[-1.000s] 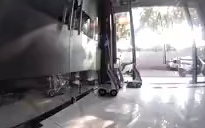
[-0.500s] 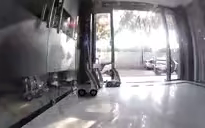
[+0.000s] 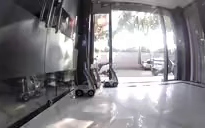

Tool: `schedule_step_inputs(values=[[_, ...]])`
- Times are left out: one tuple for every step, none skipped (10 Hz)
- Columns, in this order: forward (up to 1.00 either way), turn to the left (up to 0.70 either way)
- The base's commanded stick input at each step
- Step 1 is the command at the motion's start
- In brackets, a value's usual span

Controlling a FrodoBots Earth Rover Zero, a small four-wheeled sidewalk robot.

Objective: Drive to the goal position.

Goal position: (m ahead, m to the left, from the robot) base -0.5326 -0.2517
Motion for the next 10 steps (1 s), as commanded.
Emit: schedule_step_inputs(values=[[-0.38, 0.00], [-0.45, 0.00], [-0.45, 0.00], [-0.26, 0.00], [-0.11, 0.00], [0.00, 0.00], [0.00, 0.00], [0.00, 0.00], [0.00, 0.00], [0.00, 0.00]])
